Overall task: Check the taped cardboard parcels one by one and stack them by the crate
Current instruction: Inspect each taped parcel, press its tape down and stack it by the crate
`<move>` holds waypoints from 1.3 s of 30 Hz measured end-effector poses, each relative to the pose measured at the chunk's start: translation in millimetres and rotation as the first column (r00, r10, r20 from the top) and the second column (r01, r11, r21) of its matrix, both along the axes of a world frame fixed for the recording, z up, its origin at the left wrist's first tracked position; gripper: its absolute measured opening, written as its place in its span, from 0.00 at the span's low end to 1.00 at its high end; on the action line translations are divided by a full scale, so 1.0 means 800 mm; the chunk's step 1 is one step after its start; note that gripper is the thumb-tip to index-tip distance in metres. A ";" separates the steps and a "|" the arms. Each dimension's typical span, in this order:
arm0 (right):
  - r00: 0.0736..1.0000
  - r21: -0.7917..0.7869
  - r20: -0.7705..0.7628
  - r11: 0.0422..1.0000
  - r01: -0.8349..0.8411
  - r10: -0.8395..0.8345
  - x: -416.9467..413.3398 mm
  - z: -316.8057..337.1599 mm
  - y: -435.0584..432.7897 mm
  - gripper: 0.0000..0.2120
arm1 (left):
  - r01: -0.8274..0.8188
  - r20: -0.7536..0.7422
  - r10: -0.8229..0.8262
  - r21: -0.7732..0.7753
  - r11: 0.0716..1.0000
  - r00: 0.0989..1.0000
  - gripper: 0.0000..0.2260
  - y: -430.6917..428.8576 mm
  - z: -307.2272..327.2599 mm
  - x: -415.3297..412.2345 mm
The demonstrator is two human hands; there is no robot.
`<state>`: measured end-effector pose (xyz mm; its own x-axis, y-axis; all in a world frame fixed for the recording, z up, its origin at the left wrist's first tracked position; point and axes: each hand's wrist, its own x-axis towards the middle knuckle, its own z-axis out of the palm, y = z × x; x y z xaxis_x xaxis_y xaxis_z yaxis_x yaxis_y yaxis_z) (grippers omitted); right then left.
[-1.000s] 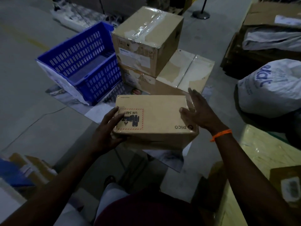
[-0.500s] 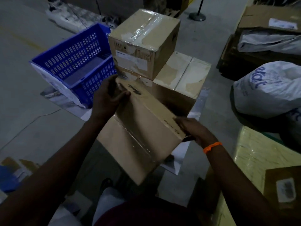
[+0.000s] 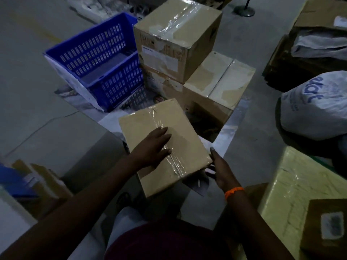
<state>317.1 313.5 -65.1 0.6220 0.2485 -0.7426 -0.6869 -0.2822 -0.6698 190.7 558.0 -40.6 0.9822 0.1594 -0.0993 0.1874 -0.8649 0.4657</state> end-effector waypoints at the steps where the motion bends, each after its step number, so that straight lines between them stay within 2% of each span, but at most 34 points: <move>1: 0.994 -0.023 0.081 0.997 -0.068 0.070 0.000 0.006 0.000 0.16 | -0.026 0.014 0.026 -0.011 1.000 1.000 0.31 -0.004 -0.002 -0.018; 4: 0.904 -0.089 0.298 0.952 -0.293 0.306 -0.010 0.024 0.001 0.10 | -0.169 0.028 0.171 -0.060 0.984 0.985 0.41 -0.025 -0.010 -0.081; 6: 0.822 -0.127 0.385 0.906 -0.403 0.420 -0.017 0.032 0.001 0.08 | -0.320 0.035 0.324 -0.088 0.943 0.945 0.48 -0.047 -0.020 -0.119; 9: 0.800 -0.121 0.402 0.892 -0.436 0.446 -0.026 0.041 -0.001 0.12 | -0.561 -0.071 0.572 -0.324 0.762 0.817 0.59 -0.082 -0.025 -0.152; 11: 0.804 -0.065 0.399 0.888 -0.455 0.441 -0.032 0.043 -0.004 0.11 | -0.568 -0.135 0.603 -0.542 0.619 0.786 0.56 -0.098 -0.023 -0.160; 13: 0.792 -0.026 0.410 0.873 -0.487 0.453 -0.036 0.046 -0.006 0.13 | -0.541 -0.115 0.615 -0.619 0.570 0.780 0.52 -0.107 -0.021 -0.167; 16: 0.766 -0.004 0.426 0.848 -0.531 0.481 -0.039 0.051 -0.008 0.16 | -0.531 -0.052 0.643 -0.617 0.580 0.764 0.50 -0.094 -0.003 -0.170; 18: 0.785 0.072 0.421 0.846 -0.528 0.454 -0.044 0.062 -0.003 0.15 | -0.519 0.014 0.655 -0.597 0.612 0.756 0.47 -0.076 0.020 -0.168; 21: 0.828 0.206 0.425 0.852 -0.481 0.364 -0.054 0.083 0.001 0.16 | -0.462 0.180 0.635 -0.544 0.700 0.751 0.49 -0.055 0.071 -0.161; 23: 0.852 0.259 0.432 0.864 -0.431 0.296 -0.059 0.097 -0.002 0.21 | -0.438 0.287 0.611 -0.485 0.757 0.738 0.49 -0.052 0.103 -0.157; 26: 0.872 0.346 0.459 0.870 -0.351 0.169 -0.063 0.118 -0.013 0.24 | -0.371 0.411 0.574 -0.475 0.798 0.708 0.46 -0.065 0.142 -0.151; 29: 0.851 0.384 0.518 0.866 -0.321 0.086 -0.062 0.136 -0.033 0.26 | -0.337 0.464 0.567 -0.489 0.804 0.680 0.47 -0.082 0.161 -0.136; 33: 0.817 0.382 0.576 0.892 -0.240 -0.027 -0.051 0.151 -0.062 0.28 | -0.268 0.522 0.514 -0.475 0.838 0.681 0.43 -0.091 0.171 -0.088; 36: 0.803 0.385 0.582 0.913 -0.132 -0.129 -0.035 0.158 -0.086 0.32 | -0.167 0.535 0.423 -0.460 0.872 0.732 0.38 -0.096 0.179 -0.035; 39: 0.791 0.415 0.562 0.910 -0.019 -0.239 -0.013 0.163 -0.109 0.43 | -0.032 0.536 0.292 -0.442 0.897 0.792 0.37 -0.097 0.177 0.019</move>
<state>306.6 226.2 65.3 0.9411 0.3290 -0.0784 -0.1290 0.1350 -0.9824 206.2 480.2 101.1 0.8331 0.3971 0.3850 -0.1080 -0.5659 0.8174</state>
